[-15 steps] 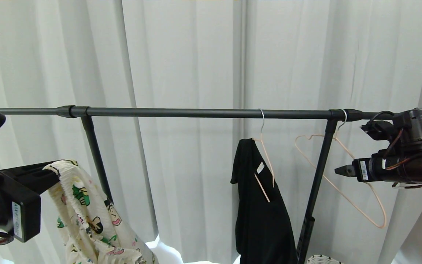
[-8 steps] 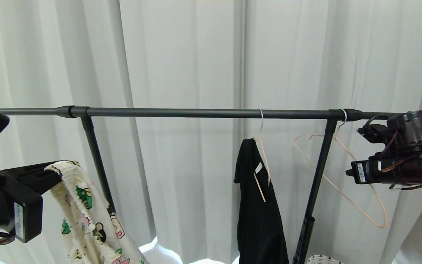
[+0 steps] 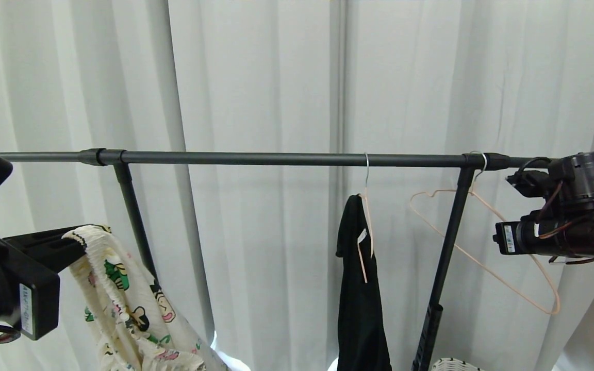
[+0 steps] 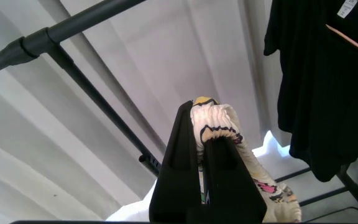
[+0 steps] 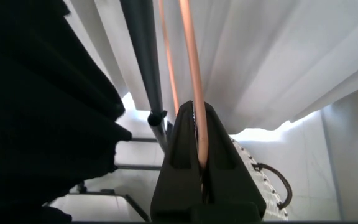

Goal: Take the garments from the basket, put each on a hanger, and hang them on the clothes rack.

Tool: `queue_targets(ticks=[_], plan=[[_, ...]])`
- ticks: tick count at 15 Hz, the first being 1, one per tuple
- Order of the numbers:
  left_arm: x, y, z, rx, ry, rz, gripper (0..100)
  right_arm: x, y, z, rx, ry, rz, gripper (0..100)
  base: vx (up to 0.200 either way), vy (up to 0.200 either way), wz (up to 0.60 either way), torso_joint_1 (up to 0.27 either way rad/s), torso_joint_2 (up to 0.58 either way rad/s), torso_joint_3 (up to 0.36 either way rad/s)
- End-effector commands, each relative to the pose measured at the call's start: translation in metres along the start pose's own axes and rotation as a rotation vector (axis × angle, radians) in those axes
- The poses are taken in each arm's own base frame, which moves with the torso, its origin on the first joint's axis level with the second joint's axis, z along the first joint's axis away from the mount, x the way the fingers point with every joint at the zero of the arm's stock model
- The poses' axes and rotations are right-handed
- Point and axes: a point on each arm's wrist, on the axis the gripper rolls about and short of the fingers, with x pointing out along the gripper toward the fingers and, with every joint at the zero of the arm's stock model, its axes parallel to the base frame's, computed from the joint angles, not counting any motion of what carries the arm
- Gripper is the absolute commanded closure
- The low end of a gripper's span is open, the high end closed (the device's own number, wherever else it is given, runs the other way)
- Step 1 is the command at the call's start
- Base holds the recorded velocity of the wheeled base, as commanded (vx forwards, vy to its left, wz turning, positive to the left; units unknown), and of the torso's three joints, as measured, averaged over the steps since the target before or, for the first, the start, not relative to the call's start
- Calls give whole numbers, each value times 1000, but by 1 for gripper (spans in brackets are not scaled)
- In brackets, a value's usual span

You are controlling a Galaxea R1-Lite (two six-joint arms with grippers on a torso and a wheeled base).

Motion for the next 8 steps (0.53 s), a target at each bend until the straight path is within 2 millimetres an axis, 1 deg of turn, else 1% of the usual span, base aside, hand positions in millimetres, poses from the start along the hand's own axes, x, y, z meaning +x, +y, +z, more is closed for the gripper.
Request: queue_targets(ticks=[1, 4, 8], plan=[[0, 0, 0, -1, -1, 0, 100, -11, 0, 3, 5, -34, 2, 100, 0, 0, 0, 0, 0, 0], [0, 0, 0, 0, 0, -1, 100, -23, 0, 5, 9, -66, 6, 100, 0, 0, 0, 0, 0, 0], [-2, 1, 0, -3, -8, 3, 100, -32, 0, 7, 8, -94, 4, 100, 0, 0, 0, 0, 0, 0]])
